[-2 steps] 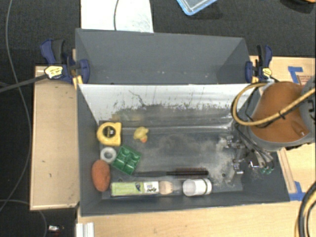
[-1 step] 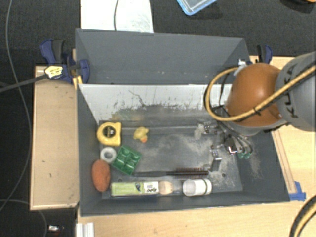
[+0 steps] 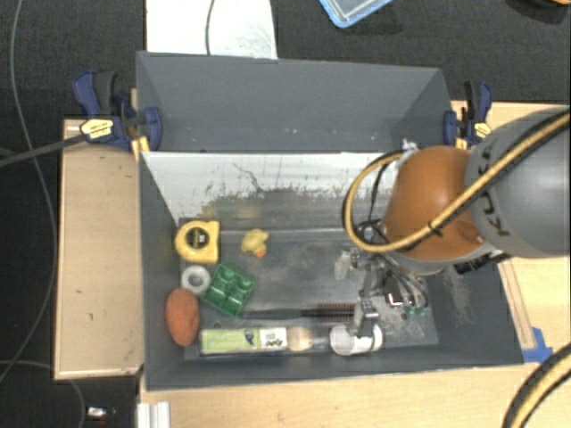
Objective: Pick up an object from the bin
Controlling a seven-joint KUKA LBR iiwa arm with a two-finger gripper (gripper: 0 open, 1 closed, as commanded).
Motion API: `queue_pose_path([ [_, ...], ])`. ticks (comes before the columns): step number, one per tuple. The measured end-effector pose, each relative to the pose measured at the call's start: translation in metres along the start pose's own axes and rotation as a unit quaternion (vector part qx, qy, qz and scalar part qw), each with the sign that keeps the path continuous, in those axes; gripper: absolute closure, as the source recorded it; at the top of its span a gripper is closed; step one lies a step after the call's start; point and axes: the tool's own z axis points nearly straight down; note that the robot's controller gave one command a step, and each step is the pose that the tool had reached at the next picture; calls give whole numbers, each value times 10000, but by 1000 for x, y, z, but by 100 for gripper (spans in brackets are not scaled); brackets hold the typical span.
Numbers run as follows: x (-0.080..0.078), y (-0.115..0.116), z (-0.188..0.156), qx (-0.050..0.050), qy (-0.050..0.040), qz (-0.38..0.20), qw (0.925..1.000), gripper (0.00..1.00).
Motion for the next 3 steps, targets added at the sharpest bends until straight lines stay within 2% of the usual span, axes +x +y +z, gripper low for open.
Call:
queue_pose_path([
  [1,6,3,24,11,-81,-306,9995,0],
  [2,14,-1,63,-11,-11,55,10000,100],
  [3,14,-1,63,-10,-9,53,10000,100],
])
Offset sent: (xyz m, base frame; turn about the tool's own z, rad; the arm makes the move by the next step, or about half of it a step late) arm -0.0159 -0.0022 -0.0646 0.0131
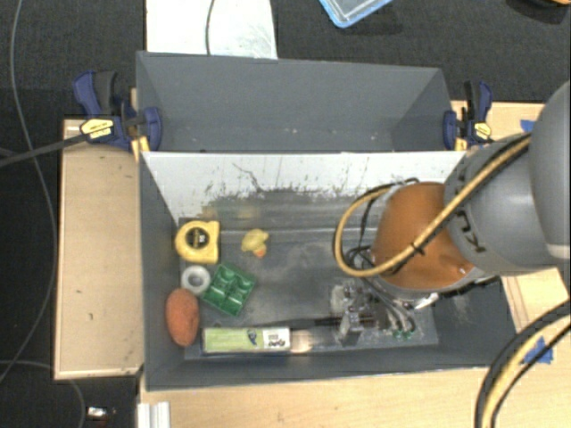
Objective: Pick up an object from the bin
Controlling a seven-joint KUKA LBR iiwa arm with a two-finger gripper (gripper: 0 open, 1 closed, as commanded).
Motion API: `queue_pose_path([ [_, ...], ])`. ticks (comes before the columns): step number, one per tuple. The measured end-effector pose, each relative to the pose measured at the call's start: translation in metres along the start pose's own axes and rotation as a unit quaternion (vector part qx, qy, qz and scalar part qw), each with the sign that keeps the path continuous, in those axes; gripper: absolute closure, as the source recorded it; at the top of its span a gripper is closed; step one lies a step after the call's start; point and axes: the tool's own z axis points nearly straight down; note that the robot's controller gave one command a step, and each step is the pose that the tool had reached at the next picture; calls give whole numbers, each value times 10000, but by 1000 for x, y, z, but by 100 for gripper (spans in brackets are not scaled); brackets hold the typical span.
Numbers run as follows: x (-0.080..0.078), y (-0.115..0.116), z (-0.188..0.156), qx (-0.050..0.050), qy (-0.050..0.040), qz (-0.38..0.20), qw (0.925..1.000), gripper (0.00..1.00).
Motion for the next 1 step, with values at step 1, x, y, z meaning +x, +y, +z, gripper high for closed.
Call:
queue_pose_path([
  [1,3,0,-35,-2,64,-7,10000,100],
])
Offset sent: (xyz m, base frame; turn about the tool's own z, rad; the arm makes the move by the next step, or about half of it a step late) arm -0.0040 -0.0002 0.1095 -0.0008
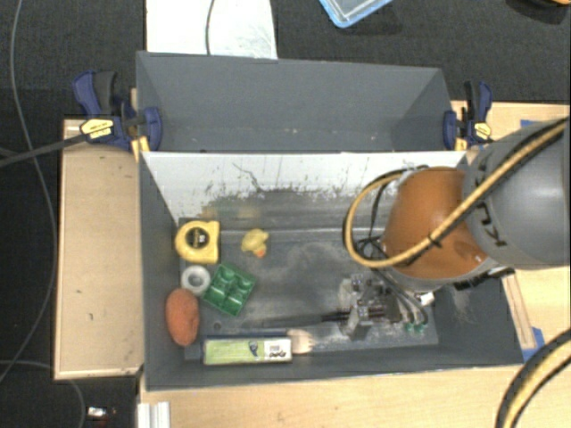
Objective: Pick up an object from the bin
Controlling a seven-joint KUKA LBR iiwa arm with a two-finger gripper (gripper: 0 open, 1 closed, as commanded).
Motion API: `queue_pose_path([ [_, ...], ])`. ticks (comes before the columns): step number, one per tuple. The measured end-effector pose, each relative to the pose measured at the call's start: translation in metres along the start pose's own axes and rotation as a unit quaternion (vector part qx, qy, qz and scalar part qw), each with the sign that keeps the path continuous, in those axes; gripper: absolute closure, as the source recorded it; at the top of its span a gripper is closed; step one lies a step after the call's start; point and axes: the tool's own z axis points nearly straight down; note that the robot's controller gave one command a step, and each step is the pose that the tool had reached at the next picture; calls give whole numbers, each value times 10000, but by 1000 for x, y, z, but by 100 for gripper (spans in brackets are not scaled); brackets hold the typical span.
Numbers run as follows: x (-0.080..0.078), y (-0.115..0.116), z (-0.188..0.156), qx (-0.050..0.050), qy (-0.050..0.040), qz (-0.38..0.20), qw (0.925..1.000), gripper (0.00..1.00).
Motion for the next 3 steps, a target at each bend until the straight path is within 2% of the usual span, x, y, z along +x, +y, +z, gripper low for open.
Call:
queue_pose_path([
  [1,1,0,-47,-1,8,-13,10000,100],
  [2,-1,0,-82,-1,-28,-25,10000,100],
  [3,1,0,-119,-2,8,-44,10000,100],
])
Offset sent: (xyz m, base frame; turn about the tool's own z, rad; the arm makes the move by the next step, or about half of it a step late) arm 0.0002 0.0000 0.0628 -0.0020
